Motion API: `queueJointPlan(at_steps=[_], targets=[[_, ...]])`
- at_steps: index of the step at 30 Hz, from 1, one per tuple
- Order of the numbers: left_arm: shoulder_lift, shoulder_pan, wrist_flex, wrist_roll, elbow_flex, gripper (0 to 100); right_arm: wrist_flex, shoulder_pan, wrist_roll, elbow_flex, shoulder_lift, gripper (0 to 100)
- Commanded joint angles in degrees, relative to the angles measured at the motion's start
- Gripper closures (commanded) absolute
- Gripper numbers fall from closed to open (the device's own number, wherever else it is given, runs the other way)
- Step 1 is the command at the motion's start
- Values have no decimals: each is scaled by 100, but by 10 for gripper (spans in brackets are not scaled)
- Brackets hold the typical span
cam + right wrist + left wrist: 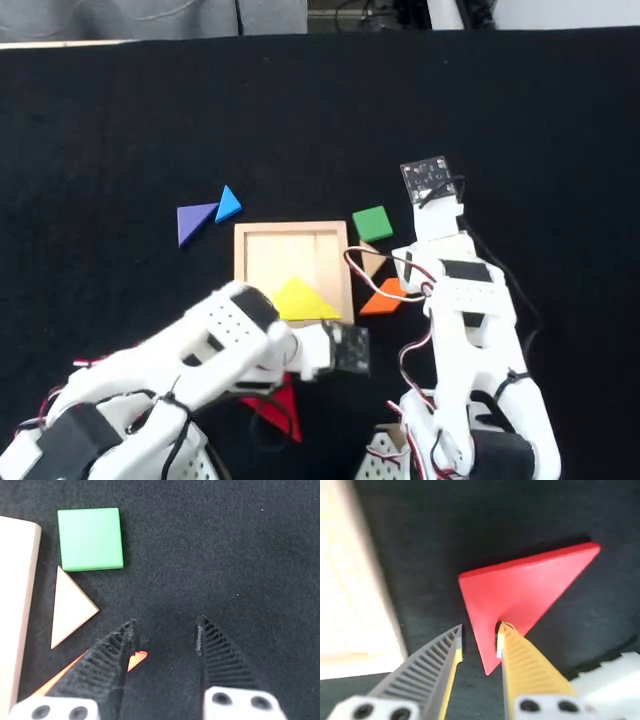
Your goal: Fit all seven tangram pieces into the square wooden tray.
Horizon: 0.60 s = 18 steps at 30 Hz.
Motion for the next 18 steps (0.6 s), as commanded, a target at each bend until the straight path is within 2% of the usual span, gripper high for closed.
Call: queueJointPlan(at_steps=[1, 4, 8, 15, 18], targets=[[26, -690, -193, 44, -470, 880, -62, -70, 44, -22, -215, 808], [18, -901, 448, 79, -1059, 880, -62, -70, 44, -22, -215, 808], [18, -699, 1433, 88, -1596, 880, -62, -70, 44, -22, -215, 808], [79, -259, 1310, 88, -1587, 844, -62, -70, 44, -22, -215, 808], [26, -233, 976, 79, -1490, 835, -62, -70, 44, -22, -215, 808]])
